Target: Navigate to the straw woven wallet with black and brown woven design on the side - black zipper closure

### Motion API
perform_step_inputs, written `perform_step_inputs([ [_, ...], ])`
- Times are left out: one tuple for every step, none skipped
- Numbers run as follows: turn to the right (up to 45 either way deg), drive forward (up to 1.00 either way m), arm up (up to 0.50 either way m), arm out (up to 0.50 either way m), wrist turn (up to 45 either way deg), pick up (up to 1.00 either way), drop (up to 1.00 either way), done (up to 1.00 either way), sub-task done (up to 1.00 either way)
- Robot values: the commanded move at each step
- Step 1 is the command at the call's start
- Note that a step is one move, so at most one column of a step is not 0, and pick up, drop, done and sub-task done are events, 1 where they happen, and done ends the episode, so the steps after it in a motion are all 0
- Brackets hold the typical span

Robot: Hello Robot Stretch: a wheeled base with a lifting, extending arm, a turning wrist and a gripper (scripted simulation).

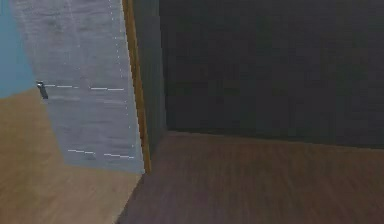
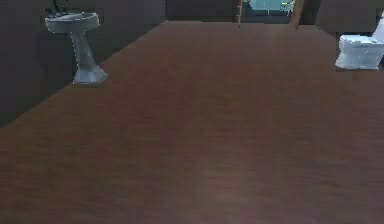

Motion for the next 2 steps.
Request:
perform_step_inputs([
  [-36.0, 0.0, 0.0, 0.0, 0.0, 0.0, 0.0, 0.0, 0.0],
  [0.0, 0.5, 0.0, 0.0, 0.0, 0.0, 0.0, 0.0, 0.0],
])
